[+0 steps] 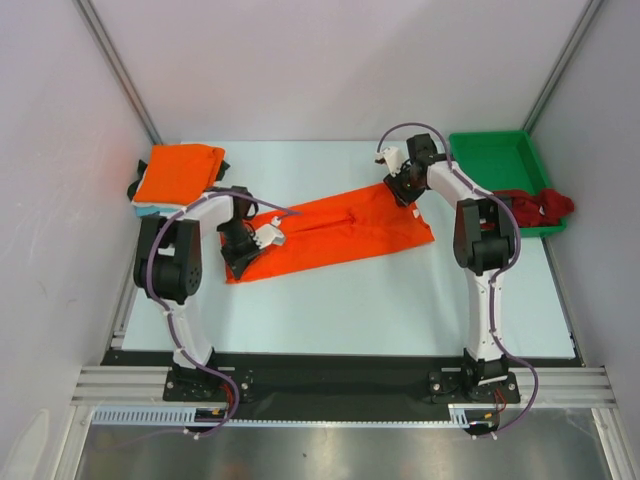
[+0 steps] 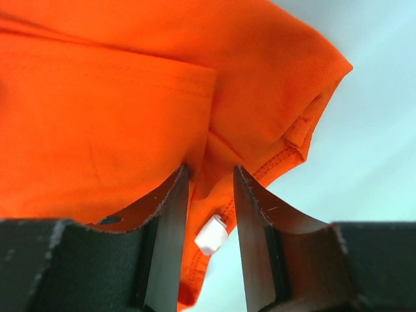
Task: Fold and stack the t-shirts
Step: Fold the tshirt
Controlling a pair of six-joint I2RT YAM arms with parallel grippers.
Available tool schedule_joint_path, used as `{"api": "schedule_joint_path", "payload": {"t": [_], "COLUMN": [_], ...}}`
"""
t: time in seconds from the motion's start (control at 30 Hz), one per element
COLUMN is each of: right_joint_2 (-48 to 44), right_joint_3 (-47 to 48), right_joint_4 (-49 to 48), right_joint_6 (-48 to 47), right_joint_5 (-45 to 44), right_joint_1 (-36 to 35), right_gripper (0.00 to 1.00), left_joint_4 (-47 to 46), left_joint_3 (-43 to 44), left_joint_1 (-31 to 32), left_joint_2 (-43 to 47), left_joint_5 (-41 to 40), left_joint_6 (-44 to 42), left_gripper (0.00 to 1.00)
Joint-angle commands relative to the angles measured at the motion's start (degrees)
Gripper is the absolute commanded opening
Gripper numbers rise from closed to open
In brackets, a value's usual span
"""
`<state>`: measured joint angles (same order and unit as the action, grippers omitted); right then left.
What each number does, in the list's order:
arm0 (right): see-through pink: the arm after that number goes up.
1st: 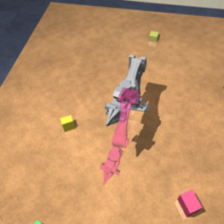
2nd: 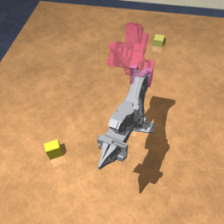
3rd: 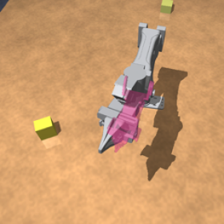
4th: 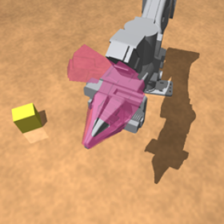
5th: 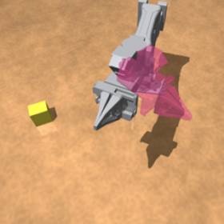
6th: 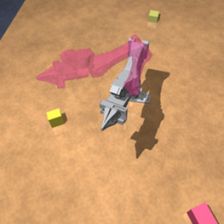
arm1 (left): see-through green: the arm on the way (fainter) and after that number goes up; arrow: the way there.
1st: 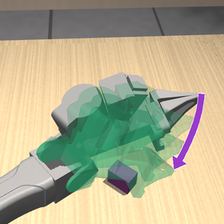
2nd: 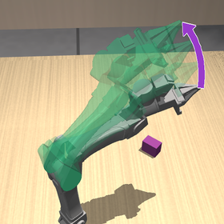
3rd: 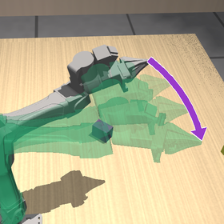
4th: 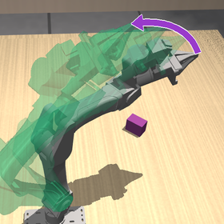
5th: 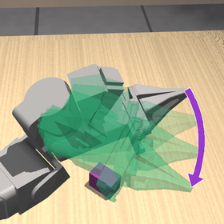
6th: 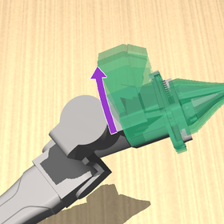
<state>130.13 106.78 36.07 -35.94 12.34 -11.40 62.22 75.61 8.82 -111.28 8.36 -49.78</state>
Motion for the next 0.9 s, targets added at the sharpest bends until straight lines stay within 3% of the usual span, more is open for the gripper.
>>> {"api": "schedule_joint_path", "payload": {"t": [0.0, 0.2, 0.47, 0.6, 0.67, 0.7, 0.87], "right_joint_2": [2.58, 8.64, 22.51, 26.23, 27.63, 28.94, 25.8], "right_joint_3": [4.57, 10.62, 34.52, 39.56, 42.34, 43.33, 44.74], "right_joint_4": [1.37, 4.17, 7.51, 2.08, 0.49, 0.31, -2.14], "right_joint_6": [0.44, -0.97, 2.36, 4.65, 4.57, 4.48, 5.53], "right_joint_5": [-0.3, -1.09, 0.76, 0.93, 0.23, -0.29, -3.81], "right_joint_1": [-0.55, -2.14, -2.93, -3.01, -3.45, -3.72, -4.42], "right_gripper": [0.39, 0.37, 0.36, 0.39, 0.39, 0.4, 0.44], "left_joint_4": [4.23, 6.78, 8.62, 9.77, 10.64, 11.17, 14.16], "left_joint_3": [-2.13, -5.38, -7.67, -8.73, -8.82, -8.38, 0.29], "left_joint_1": [2.43, 4.71, 8.13, 12.62, 15.68, 16.4, 17.46], "left_joint_2": [5.8, 8.54, 9.24, 9.94, 10.21, 10.47, 11.79], "left_joint_5": [3.24, 3.5, 3.5, 3.94, 4.82, 7.0, 14.75], "left_joint_6": [1.61, 2.32, 1.88, 1.44, 1.44, 1.44, 3.54], "left_gripper": [0.0, 0.0, 0.01, 0.01, 0.12, 0.23, 0.38]}}
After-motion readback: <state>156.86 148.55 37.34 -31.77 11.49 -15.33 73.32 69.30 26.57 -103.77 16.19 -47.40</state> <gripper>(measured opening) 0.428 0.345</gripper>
